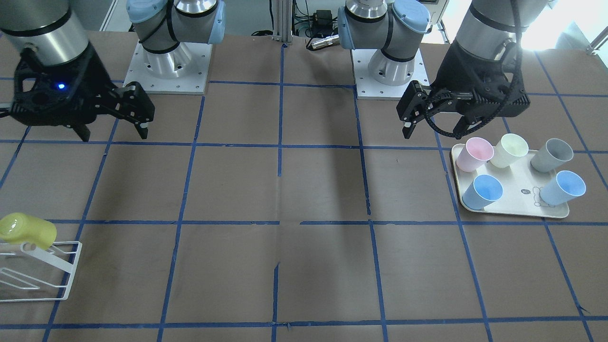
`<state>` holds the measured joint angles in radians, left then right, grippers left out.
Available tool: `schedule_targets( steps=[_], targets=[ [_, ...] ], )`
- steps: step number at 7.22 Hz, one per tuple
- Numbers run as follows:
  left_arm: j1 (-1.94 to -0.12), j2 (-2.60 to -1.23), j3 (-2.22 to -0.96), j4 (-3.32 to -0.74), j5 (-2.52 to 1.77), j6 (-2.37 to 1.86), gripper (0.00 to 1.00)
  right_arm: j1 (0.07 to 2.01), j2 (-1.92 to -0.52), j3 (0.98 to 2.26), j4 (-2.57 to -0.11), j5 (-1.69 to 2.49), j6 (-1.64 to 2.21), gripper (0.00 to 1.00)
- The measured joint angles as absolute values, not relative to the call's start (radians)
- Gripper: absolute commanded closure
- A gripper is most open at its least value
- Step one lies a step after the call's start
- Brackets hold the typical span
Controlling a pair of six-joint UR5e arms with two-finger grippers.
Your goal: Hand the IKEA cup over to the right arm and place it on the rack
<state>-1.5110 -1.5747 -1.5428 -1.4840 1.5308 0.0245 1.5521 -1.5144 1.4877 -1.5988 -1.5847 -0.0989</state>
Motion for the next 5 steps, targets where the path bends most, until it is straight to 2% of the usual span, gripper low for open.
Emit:
schedule_targets(
  steps=[5],
  targets=[
    [-1.511,-1.572,-1.545,-1.482,1.527,0.025,0.00,1.615,-1.500,1.485,-1.596,-1.615,-0.045,0.00]
  ],
)
